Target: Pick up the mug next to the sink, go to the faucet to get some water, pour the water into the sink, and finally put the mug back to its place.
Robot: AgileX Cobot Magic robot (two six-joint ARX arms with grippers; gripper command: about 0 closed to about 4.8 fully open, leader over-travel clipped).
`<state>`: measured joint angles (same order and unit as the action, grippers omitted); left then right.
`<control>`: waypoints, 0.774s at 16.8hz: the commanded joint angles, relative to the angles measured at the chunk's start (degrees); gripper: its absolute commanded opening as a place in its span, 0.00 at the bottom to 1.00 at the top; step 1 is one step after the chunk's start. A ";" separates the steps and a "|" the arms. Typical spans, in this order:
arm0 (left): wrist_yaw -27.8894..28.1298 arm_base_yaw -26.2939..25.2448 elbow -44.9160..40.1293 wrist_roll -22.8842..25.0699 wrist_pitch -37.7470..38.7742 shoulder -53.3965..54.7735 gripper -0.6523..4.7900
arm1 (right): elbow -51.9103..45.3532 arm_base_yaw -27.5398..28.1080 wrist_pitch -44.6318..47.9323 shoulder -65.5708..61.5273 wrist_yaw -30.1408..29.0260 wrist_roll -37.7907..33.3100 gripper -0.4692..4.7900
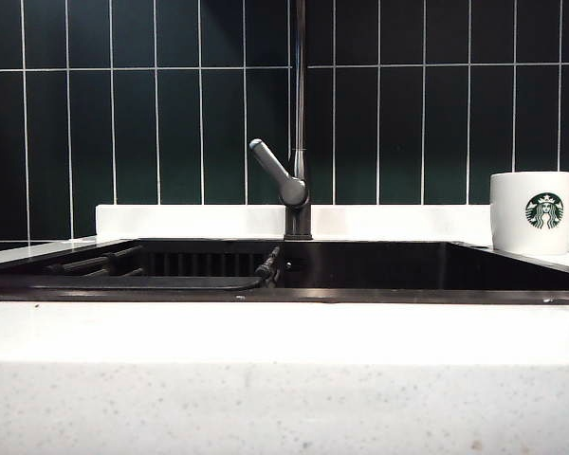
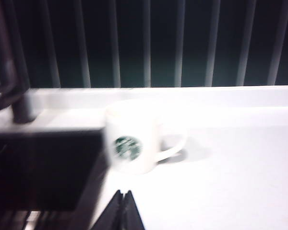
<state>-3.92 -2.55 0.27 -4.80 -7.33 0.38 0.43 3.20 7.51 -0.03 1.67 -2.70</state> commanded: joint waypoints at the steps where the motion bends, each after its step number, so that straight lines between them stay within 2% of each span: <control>1: -0.09 0.04 7.82 -0.35 3.02 0.02 0.11 | 7.50 -0.17 -5.46 0.07 6.05 -6.71 0.08; 2: 0.24 0.04 12.44 0.04 6.03 0.83 0.11 | 12.41 -0.15 -10.23 -0.92 6.62 -6.14 0.08; 4: 0.20 0.04 17.70 0.07 6.45 4.94 0.11 | 18.80 -0.13 -11.96 -4.46 7.87 -1.38 0.08; 8: -3.63 0.04 29.03 -0.13 3.34 25.24 0.11 | 32.11 -0.09 -12.02 -22.21 7.89 7.19 0.08; 9: -6.84 0.04 32.28 -0.26 2.05 33.00 0.11 | 34.86 0.09 -11.89 -28.68 7.87 7.69 0.08; 11: -12.26 0.04 34.25 -0.39 -2.56 41.90 0.11 | 35.58 0.74 -10.62 -34.77 7.96 7.67 0.08; 12: -16.17 0.04 34.60 -0.37 -7.23 46.56 0.11 | 35.58 0.76 -10.21 -38.56 10.86 7.65 0.08; 13: -16.96 0.04 34.60 -0.37 -12.22 50.77 0.11 | 35.58 0.76 -10.23 -41.66 13.14 7.65 0.08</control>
<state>-19.70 -2.52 34.33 -4.99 -13.80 49.54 35.55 4.01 -3.73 -40.86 12.62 4.82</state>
